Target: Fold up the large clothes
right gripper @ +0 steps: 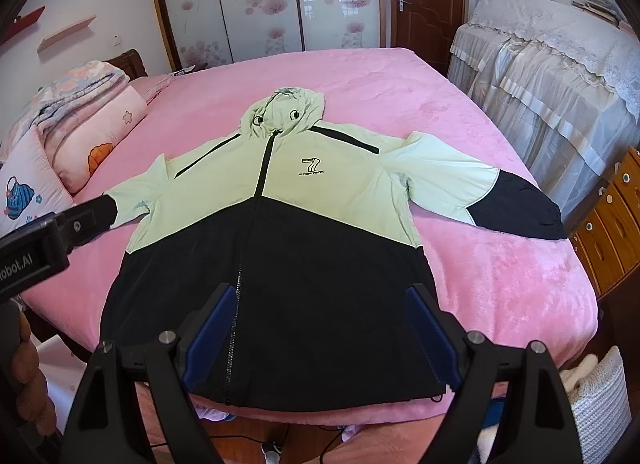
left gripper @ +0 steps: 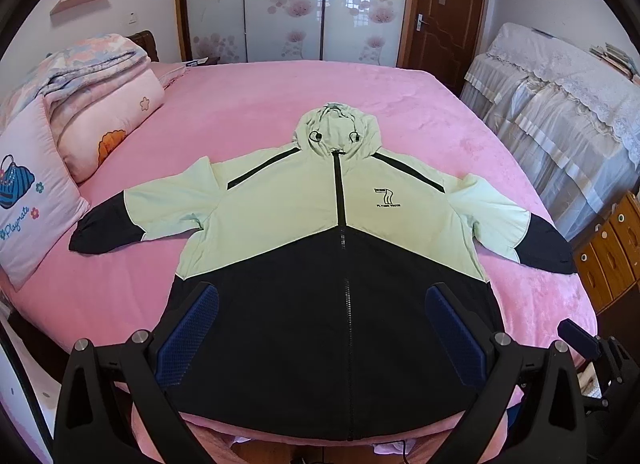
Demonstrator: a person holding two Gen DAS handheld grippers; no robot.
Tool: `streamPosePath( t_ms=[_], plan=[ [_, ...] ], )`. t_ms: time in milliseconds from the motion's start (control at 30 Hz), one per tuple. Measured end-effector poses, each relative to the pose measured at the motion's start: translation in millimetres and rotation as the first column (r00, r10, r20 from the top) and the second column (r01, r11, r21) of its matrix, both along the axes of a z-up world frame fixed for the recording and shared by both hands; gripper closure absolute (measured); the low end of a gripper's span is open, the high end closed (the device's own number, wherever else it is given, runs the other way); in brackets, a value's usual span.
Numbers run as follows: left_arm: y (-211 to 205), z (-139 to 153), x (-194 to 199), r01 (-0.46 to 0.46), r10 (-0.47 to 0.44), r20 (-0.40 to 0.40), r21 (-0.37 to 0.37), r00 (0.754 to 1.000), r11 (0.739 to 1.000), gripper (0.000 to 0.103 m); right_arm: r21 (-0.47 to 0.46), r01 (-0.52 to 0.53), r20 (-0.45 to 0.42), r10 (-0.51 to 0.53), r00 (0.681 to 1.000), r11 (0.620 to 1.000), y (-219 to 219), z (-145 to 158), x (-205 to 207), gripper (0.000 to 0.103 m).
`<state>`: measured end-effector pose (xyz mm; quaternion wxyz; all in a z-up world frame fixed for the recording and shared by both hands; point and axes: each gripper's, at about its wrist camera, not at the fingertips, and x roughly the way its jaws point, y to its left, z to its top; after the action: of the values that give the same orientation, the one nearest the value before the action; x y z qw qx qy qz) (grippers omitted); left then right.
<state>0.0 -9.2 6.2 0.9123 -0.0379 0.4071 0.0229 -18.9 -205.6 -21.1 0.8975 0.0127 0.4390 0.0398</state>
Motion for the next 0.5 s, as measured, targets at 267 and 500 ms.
streamPosePath(
  t_ms=[267,500],
  plan=[
    [0.2,-0.4,-1.7,-0.001,0.001,0.004,-0.002,1.000,1.000,0.000,-0.015,-0.018,0.021,0.018,1.000,1.000,2.3,3.4,-0.7,0.016],
    [-3.9,-3.6,3.1,0.006,-0.006,-0.018,0.004,1.000,1.000,0.000,-0.008,-0.019,0.027,0.019,0.999,1.000,-1.0,4.9,-2.3,0.016]
  ],
)
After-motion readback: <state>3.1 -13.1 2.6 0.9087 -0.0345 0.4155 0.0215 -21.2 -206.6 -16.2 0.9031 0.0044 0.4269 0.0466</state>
